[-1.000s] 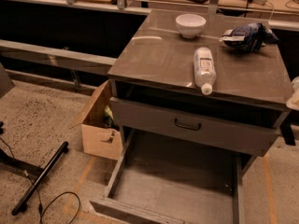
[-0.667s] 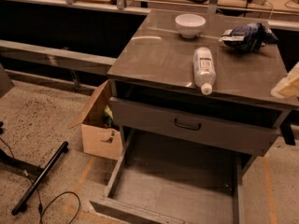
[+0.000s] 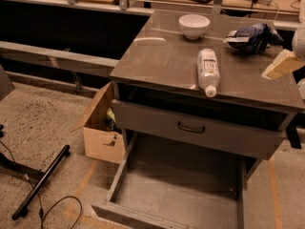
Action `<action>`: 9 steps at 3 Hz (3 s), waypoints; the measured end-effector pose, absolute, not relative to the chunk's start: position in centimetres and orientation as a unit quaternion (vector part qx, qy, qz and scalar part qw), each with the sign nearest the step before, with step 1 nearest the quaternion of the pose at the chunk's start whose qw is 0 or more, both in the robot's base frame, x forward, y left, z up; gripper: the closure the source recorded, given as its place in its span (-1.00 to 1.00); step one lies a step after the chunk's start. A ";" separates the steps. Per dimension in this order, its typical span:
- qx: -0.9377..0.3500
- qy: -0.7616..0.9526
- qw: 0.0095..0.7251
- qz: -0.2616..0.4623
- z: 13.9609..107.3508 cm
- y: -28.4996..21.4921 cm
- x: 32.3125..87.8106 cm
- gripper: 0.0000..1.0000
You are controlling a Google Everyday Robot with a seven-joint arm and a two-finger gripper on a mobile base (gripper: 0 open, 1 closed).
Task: Place blue chip bag into middle drawer
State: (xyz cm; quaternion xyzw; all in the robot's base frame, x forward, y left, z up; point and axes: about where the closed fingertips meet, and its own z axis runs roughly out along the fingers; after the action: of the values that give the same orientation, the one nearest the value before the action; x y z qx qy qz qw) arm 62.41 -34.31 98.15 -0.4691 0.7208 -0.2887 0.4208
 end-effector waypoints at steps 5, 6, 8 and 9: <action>-0.487 0.654 0.452 -0.361 94.5 -37.5 72.9 -1.00; -0.486 0.628 0.477 -0.377 94.8 -37.6 76.0 -1.00; -0.490 0.603 0.502 -0.379 94.7 -36.2 79.2 -1.00; -0.494 0.598 0.511 -0.372 94.1 -35.4 80.3 -1.00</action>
Offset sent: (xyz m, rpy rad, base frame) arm 0.0310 -0.0196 -0.0188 -0.0273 0.0018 -0.0493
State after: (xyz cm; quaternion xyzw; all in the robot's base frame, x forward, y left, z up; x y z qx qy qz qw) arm 80.30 -35.38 94.06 -0.4936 0.5976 -0.3723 0.5106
